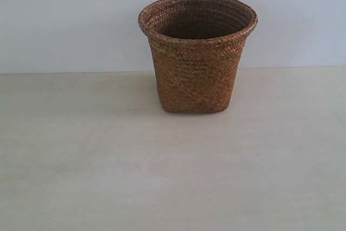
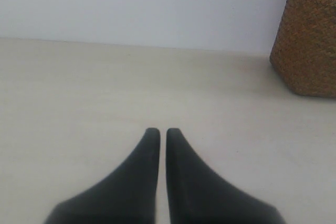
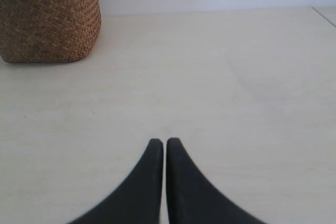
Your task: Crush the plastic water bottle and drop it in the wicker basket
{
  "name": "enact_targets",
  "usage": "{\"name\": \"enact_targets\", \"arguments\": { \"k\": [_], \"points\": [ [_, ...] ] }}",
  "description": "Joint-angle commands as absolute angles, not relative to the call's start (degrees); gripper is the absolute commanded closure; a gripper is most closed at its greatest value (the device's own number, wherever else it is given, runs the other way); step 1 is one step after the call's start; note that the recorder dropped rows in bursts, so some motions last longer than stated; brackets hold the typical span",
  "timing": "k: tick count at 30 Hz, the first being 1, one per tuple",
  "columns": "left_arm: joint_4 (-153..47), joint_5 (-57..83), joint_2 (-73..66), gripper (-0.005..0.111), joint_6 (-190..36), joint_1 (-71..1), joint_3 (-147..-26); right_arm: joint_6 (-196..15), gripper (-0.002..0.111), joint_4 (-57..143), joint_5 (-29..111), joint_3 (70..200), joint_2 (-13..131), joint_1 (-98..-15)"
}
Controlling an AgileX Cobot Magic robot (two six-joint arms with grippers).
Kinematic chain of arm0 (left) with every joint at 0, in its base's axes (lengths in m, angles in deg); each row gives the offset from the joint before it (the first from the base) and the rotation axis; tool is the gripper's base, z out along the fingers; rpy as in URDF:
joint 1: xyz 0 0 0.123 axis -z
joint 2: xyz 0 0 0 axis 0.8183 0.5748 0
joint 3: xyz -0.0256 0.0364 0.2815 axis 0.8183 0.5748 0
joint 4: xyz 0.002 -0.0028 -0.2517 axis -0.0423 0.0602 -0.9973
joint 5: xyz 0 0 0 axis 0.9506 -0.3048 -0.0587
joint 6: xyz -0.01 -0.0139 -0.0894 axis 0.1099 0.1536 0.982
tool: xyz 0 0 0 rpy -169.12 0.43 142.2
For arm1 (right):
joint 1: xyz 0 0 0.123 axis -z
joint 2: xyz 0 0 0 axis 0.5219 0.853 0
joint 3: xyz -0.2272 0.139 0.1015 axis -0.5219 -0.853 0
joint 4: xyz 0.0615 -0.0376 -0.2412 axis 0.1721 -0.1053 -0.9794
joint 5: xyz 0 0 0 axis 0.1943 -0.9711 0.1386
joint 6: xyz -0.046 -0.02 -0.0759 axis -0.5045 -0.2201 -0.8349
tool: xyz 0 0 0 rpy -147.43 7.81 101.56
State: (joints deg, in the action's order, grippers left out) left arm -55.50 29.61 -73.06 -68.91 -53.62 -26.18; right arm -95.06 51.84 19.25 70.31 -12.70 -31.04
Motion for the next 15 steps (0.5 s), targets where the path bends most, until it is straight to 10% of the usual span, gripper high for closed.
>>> {"name": "enact_targets", "arguments": {
  "k": [1,15],
  "points": [
    [-56.08,29.61,-73.24,0.103,-69.24,-53.76,-25.98,-94.42,0.108,51.59,19.23,70.27,-13.08,-31.42],
    [-56.08,29.61,-73.24,0.103,-69.24,-53.76,-25.98,-93.24,0.108,50.93,19.12,70.27,-13.08,-32.66]
  ]
}}
